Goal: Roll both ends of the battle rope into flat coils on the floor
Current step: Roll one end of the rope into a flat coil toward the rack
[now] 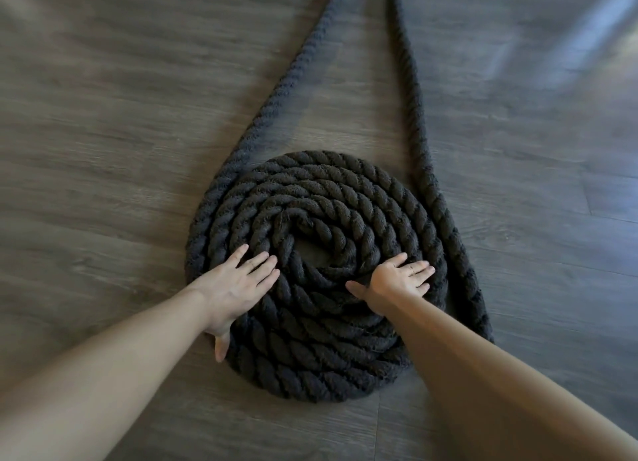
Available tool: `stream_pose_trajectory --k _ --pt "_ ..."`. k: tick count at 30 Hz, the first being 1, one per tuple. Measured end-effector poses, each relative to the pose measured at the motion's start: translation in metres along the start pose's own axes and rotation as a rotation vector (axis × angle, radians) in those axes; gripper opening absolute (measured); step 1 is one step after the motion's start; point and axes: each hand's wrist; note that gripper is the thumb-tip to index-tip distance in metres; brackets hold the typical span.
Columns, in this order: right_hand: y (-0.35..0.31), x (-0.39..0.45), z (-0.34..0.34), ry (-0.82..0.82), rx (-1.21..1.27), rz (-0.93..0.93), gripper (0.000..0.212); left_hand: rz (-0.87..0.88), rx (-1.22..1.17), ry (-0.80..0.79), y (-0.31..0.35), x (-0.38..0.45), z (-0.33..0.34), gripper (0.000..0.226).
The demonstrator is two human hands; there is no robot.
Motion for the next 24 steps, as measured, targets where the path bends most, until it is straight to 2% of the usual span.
stream_pose_trajectory --k 12,20,24 --pt "-0.026 0.042 -0.043 -0.004 -0.203 -0.079 0.132 -0.058 -0.143 0.039 -0.011 0.014 -0.014 0.163" --pt "-0.031 0.048 -0.051 0.021 -0.251 -0.098 0.128 -0.041 -0.006 0.071 -0.011 0.021 -0.019 0.164" --pt "-0.034 0.044 -0.053 0.037 -0.256 -0.059 0.126 -0.006 -0.03 0.093 -0.016 0.024 -0.016 0.164"
Point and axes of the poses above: each hand's wrist, its own x-axis towards the middle knuckle, its own z-axis out of the palm, y = z × x, and after that the axes turned 5 degrees about -y, right-handed
